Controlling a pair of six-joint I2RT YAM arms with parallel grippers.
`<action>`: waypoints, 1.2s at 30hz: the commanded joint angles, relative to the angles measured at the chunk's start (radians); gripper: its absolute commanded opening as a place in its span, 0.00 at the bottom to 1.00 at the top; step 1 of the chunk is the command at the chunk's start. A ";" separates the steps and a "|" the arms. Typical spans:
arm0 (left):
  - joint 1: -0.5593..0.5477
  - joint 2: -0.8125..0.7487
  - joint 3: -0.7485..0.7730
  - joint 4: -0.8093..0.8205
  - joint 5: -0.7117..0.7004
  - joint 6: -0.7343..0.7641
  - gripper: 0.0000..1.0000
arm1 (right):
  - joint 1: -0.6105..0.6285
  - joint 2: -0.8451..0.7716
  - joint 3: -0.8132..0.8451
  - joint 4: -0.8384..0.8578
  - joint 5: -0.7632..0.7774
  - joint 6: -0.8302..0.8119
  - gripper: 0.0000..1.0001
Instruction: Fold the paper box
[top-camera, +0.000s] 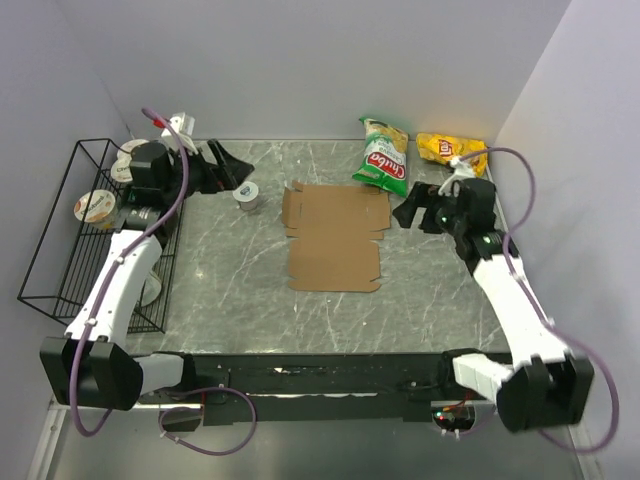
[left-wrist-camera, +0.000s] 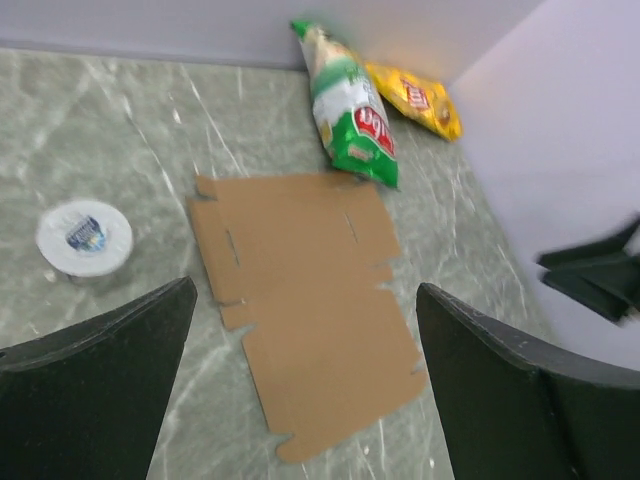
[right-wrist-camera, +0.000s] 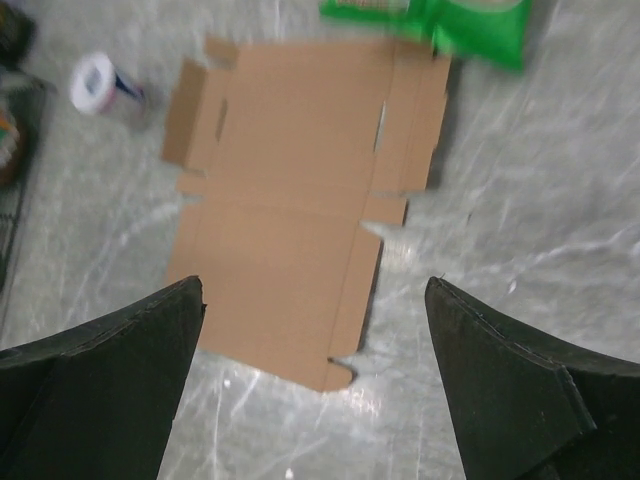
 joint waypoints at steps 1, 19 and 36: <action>-0.006 0.005 -0.081 0.039 0.106 -0.021 0.99 | -0.018 0.151 0.057 -0.013 -0.128 0.025 0.96; -0.005 0.027 -0.092 0.039 0.158 -0.015 0.98 | -0.060 0.828 0.501 -0.114 -0.027 -0.015 0.77; -0.005 0.050 -0.079 0.025 0.199 -0.021 0.99 | -0.040 0.994 0.540 -0.022 -0.117 0.068 0.68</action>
